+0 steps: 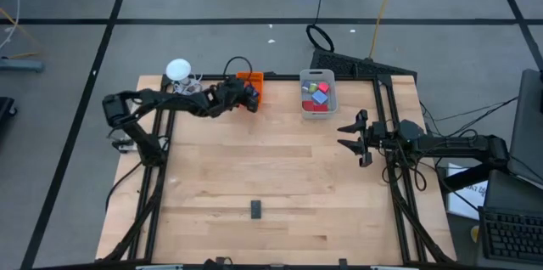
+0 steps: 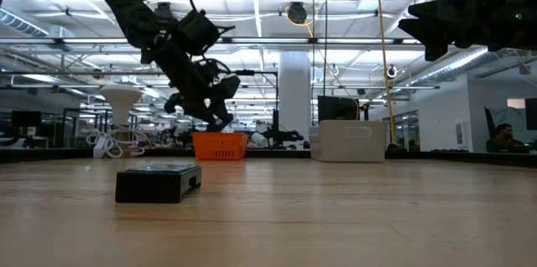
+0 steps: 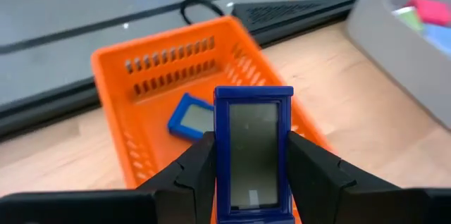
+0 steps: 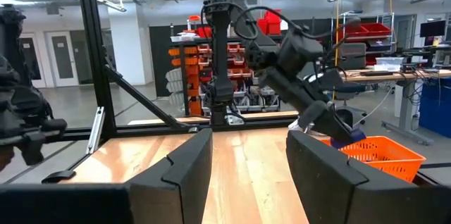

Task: Pick & Place Office items
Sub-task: Put the blue digital timer into the orange bin, then put the black digital timer into the orange bin

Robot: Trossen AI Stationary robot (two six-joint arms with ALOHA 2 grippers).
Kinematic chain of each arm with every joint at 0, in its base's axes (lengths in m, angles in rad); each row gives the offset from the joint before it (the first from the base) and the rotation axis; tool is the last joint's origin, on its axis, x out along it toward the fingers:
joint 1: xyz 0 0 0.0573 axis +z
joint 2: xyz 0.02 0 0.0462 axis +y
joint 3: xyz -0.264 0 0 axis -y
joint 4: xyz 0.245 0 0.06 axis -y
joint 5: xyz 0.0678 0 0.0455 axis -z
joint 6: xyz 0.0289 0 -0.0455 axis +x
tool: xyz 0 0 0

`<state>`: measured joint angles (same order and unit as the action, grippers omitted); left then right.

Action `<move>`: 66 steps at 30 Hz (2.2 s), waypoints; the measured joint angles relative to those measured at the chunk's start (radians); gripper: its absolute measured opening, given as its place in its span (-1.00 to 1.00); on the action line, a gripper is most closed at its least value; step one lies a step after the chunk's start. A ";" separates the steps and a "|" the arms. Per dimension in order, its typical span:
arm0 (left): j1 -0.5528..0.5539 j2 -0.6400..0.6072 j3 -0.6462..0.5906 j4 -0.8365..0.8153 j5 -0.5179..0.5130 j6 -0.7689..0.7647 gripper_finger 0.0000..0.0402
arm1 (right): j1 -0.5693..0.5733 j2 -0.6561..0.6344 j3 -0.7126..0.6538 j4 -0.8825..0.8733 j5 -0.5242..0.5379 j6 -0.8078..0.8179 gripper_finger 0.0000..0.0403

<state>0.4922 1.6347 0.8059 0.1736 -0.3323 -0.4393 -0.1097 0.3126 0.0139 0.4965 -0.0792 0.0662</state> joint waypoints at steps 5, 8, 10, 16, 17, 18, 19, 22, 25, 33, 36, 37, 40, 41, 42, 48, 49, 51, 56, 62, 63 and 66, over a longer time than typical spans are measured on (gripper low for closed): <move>0.024 0.043 0.000 -0.002 0.001 -0.027 -0.30 | 0.000 0.000 0.000 0.000 0.000 0.000 -0.15; 0.025 0.055 0.000 -0.002 0.001 -0.027 -0.31 | 0.000 0.000 0.000 0.000 0.000 0.000 -0.15; 0.025 0.057 0.000 0.001 0.001 -0.027 -0.29 | 0.000 0.000 0.000 0.000 0.000 0.000 -0.15; 0.025 0.057 0.000 0.002 0.002 -0.028 -0.26 | 0.000 0.000 0.000 0.000 0.000 0.000 -0.15; 0.025 0.057 0.000 0.002 0.002 -0.028 -0.27 | 0.000 0.000 0.000 0.000 0.000 0.000 -0.15; 0.025 0.057 0.000 0.002 0.002 -0.028 -0.28 | 0.000 0.000 0.000 0.000 0.000 0.000 -0.15; 0.025 0.057 0.000 0.002 0.002 -0.028 -0.29 | 0.000 0.000 0.000 0.000 0.000 0.000 -0.15; 0.025 0.057 0.000 0.002 0.002 -0.030 -0.28 | 0.000 0.000 0.000 0.000 0.000 0.000 -0.15; 0.025 0.056 0.000 0.002 0.002 -0.030 -0.23 | 0.000 0.000 0.000 0.000 0.000 0.000 -0.15; 0.025 0.056 0.000 0.002 0.002 -0.030 -0.28 | 0.000 0.000 0.000 0.000 0.000 0.000 -0.15; 0.025 0.056 0.000 0.002 0.002 -0.030 -0.28 | 0.000 0.000 0.000 0.000 0.000 0.000 -0.15; 0.025 0.056 0.000 0.002 0.002 -0.030 -0.26 | 0.000 0.000 0.000 0.000 0.000 0.000 -0.15; 0.025 0.056 0.000 0.002 0.002 -0.030 -0.22 | 0.000 0.000 0.000 0.000 0.000 0.000 -0.15; 0.025 0.056 0.000 0.002 0.002 -0.030 -0.21 | 0.000 0.000 0.000 0.000 0.000 0.000 -0.15; 0.025 0.056 0.000 0.002 0.002 -0.030 -0.21 | 0.000 0.000 0.000 0.000 0.000 0.000 -0.15; 0.025 0.056 0.000 0.002 0.002 -0.027 -0.27 | 0.000 0.000 0.000 0.000 0.000 0.000 -0.15; 0.025 0.056 0.000 0.002 0.002 -0.026 -0.29 | 0.000 0.000 0.000 0.000 0.000 0.000 -0.15; 0.025 0.056 0.000 0.002 0.001 -0.015 -0.30 | 0.000 0.000 0.000 0.000 0.000 0.000 -0.15; 0.025 0.056 0.000 0.002 0.001 -0.011 -0.18 | 0.000 0.000 0.000 0.000 0.000 0.000 -0.15; 0.025 0.056 0.000 0.002 -0.001 -0.008 -0.03 | 0.000 0.000 0.000 0.000 0.000 0.000 -0.15; 0.025 0.056 0.000 0.002 -0.001 -0.008 -0.02 | 0.000 0.000 0.000 0.000 0.000 0.000 -0.15; 0.025 0.056 0.000 0.002 -0.001 -0.007 0.00 | 0.000 0.000 0.000 0.000 0.000 0.000 -0.15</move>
<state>0.5167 1.6905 0.8059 0.1754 -0.3336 -0.4466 -0.1097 0.3126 0.0139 0.4965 -0.0792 0.0662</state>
